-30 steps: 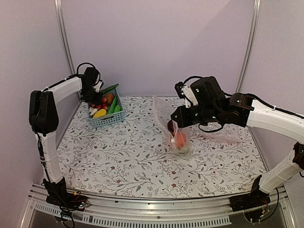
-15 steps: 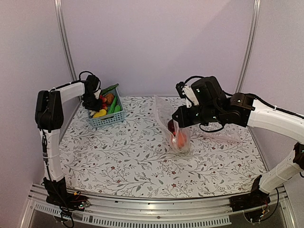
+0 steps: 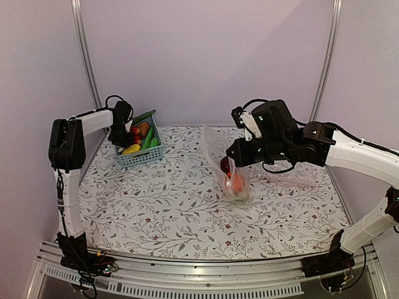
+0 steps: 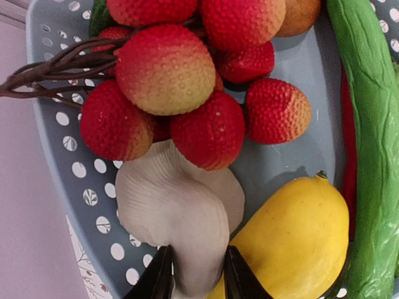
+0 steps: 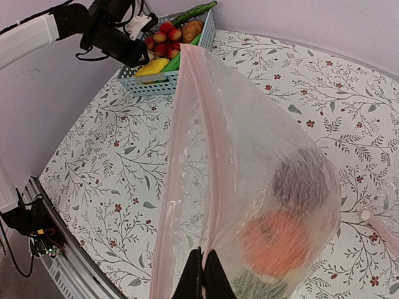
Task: Place the food in the zip-top bag and seal the zipper
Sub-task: Place the fake vegetable in the bin, then place the fake vegetable in the zipper food storage bag.
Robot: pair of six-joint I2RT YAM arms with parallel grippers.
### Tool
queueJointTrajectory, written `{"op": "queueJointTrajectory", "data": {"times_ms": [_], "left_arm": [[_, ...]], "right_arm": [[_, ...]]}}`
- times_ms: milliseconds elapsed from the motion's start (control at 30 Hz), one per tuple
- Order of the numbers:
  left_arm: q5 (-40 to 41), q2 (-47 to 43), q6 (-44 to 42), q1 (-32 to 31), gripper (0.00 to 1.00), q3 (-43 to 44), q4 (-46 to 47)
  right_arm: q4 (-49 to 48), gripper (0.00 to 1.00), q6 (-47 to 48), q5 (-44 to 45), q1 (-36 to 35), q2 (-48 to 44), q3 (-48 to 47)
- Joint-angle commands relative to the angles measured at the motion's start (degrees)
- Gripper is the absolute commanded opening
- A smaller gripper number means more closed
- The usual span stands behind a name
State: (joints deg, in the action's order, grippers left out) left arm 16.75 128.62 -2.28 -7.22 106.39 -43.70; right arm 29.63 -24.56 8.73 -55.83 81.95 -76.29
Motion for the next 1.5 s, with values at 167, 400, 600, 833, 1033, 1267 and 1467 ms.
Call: {"op": "queueJointTrajectory", "data": {"times_ms": [167, 400, 600, 833, 1033, 1267, 1467], "left_arm": [[1.8, 1.5, -0.8, 0.5, 0.11, 2.1, -0.3], [1.8, -1.0, -0.5, 0.0, 0.07, 2.2, -0.5], [1.6, -6.5, 0.3, -0.6, 0.07, 1.9, -0.9], [-0.4, -14.6, 1.7, -2.4, 0.07, -1.0, -0.9], [-5.7, -22.0, 4.7, -3.3, 0.07, -4.6, -0.9], [-19.0, -31.7, 7.0, -6.3, 0.07, -13.8, 1.3], [-27.6, -40.3, 11.4, -13.1, 0.07, -20.7, 5.2]], "right_arm": [[0.8, 0.0, -0.1, 1.0, -0.2, -0.8, -0.3], [0.7, 0.0, -0.1, 0.7, -0.2, -0.4, -0.7], [0.8, 0.0, 0.0, 0.6, -0.2, -0.5, -0.8], [0.7, 0.0, 0.2, 0.3, -0.2, -0.8, -0.7], [0.6, 0.0, 0.4, 0.0, -0.2, -0.7, -0.9], [0.5, 0.0, 0.4, -0.5, -0.2, 0.1, -1.7], [1.6, 0.0, 0.3, -1.4, -0.2, 2.0, -3.9]]}}
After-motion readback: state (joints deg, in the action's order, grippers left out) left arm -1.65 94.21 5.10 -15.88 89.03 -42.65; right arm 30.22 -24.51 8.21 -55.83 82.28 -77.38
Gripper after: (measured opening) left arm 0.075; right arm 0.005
